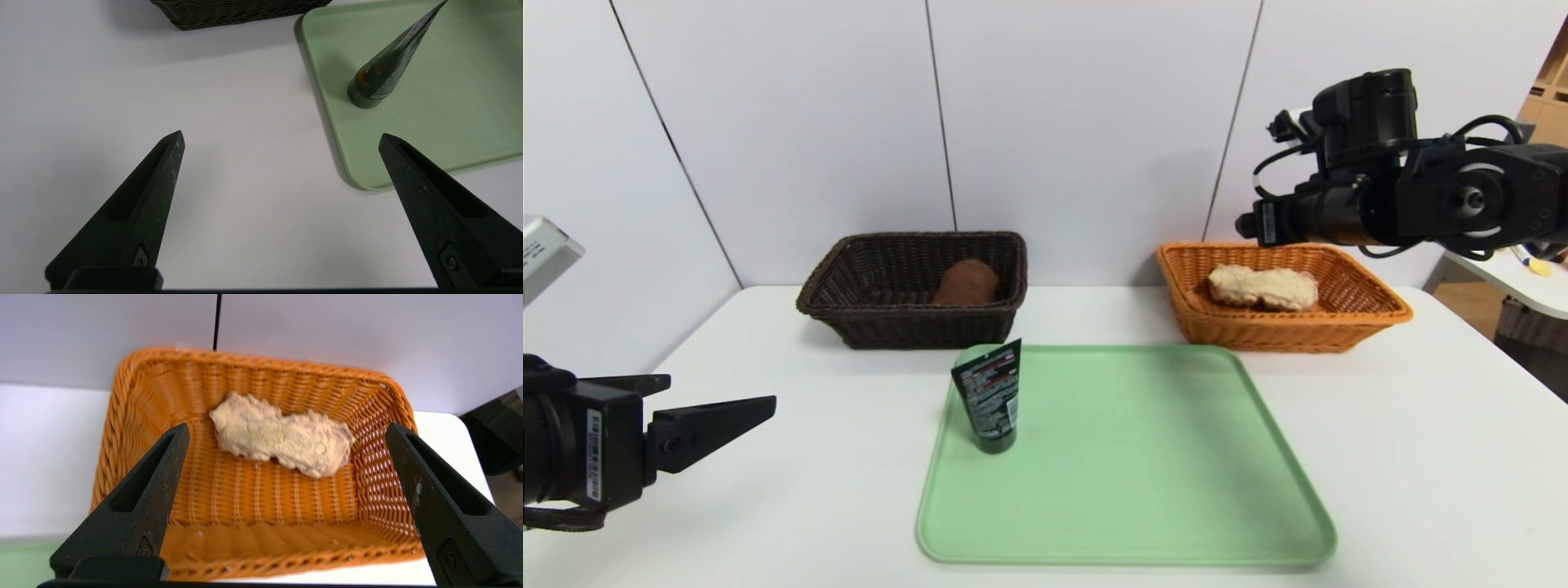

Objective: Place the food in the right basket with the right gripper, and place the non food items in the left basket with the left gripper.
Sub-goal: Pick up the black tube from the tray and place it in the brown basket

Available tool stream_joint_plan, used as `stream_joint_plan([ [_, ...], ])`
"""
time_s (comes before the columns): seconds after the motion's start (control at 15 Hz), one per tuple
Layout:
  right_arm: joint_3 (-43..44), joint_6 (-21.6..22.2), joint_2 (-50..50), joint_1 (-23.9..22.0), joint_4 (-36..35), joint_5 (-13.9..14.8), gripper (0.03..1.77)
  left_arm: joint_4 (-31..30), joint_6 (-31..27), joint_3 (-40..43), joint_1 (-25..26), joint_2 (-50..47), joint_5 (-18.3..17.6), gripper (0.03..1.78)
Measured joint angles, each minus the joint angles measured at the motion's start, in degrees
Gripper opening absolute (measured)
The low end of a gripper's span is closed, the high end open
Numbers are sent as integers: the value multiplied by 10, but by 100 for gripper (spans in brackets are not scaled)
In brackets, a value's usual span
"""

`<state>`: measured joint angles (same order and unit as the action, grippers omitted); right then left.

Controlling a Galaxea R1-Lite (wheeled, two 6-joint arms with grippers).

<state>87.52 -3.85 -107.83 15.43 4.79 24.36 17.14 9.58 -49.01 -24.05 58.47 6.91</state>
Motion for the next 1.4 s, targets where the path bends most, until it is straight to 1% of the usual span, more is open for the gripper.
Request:
stream_joint_plan([
  [0.27, -66, -5, 74, 4, -1, 0, 168, -7, 1, -10, -33, 22, 0, 169],
  [0.47, -100, -1, 140, 11, -1, -2, 169, -42, 6, 0, -61, 46, 2, 169],
  [0.6, -124, -1, 188, 14, 1, -2, 169, -102, 8, 25, -78, 69, 3, 169],
  [0.8, -140, -3, 259, 15, 7, -2, 169, -250, 13, 94, -99, 115, 4, 169],
  [0.93, -149, -5, 305, 18, 12, -2, 169, -324, 32, 124, -120, 147, 5, 169],
  [1.0, -154, -5, 324, 18, 18, -2, 169, -339, 45, 133, -135, 161, 5, 169],
  [1.13, -160, -2, 353, 18, 39, -3, 169, -343, 63, 138, -162, 184, 7, 169],
  [1.27, -166, -1, 371, 16, 42, -4, 169, -348, 75, 138, -177, 206, 9, 169],
  [1.4, -172, -1, 385, 15, 42, -5, 169, -384, 77, 139, -184, 228, 10, 169],
])
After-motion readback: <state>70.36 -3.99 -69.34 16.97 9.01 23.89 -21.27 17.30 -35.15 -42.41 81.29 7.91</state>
